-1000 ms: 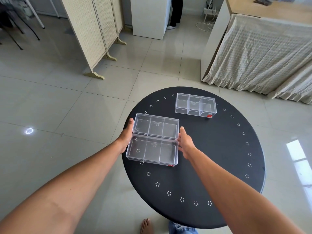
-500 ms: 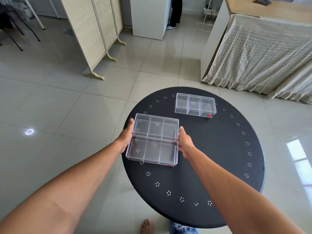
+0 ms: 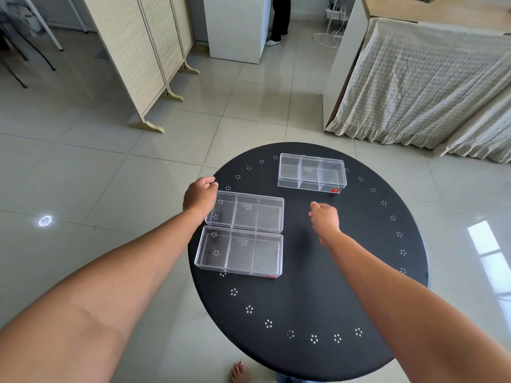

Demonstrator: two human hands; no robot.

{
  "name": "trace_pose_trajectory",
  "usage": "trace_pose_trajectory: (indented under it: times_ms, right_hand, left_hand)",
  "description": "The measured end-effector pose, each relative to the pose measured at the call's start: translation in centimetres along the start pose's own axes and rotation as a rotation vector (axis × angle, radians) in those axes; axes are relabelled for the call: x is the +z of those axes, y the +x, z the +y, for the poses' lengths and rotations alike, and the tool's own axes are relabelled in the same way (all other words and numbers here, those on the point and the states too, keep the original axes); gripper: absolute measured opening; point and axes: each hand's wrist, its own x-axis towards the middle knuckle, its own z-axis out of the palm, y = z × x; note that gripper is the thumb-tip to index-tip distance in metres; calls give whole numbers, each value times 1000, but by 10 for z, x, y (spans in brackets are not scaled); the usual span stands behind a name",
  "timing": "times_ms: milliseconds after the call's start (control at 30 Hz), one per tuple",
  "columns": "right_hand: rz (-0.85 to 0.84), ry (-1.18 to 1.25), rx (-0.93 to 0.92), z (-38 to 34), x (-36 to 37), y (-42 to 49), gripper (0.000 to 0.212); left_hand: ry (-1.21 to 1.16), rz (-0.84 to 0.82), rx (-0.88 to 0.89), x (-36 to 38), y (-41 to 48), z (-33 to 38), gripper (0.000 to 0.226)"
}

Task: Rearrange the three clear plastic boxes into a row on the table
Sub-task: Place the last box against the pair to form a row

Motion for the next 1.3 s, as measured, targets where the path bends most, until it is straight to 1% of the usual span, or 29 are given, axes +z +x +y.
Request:
trace_pose_trajectory:
  times_ms: [200,300,367,467,533,567,633,700,800,933,1000,1100,1200,1233,1300]
  right_hand:
    - [198,-137,-105,-24,-51,27,23]
    - [229,-182,-119,-31,-73,45,27]
    - [235,-177,-113,-33,-85,61,24]
    - [239,-156,-108,-34,-97,84,30]
    - [185,-155,-77,-36,-101,97,18]
    - [145,-152,-61,-38,-102,101,16]
    - [87,-123,-45,-40,-102,109,21]
    - [28,-65,-26,-40,-101,122,17]
    - [-63,-20,-12,-41,-96,136,28]
    - [-113,46,15,-41,-85,148,37]
    - [-141,35,20,-41,-77,151,39]
    - [-186,19,25,-43,-64,149,47]
    - [-240,27,-3,-51,-47,139,50]
    - [-267,34,-13,-54,-39,136,49]
    - [-309,36,-31,-61,-22,127,47]
  left_hand:
    - [-3,-78,107,53,17,52,32]
    - [-7,-129,112,86,23,70,30]
    - [1,-145,91,107,27,80,32]
    - [-5,-200,37,134,31,91,41]
    - [-7,-247,-14,151,37,95,50]
    - [-4,-267,-41,160,40,96,52]
    - [-7,-300,-69,173,46,100,51]
    - [-43,-345,-116,183,51,105,51]
    - [-118,-391,-189,190,61,108,64]
    - [-169,-425,-229,191,69,107,80]
    - [-175,-430,-232,186,70,106,84]
    - [-174,-404,-220,170,75,101,86]
    - [-166,-351,-221,143,87,89,103]
    - [-157,-340,-221,132,88,88,104]
    - [-136,-332,-214,109,83,93,94]
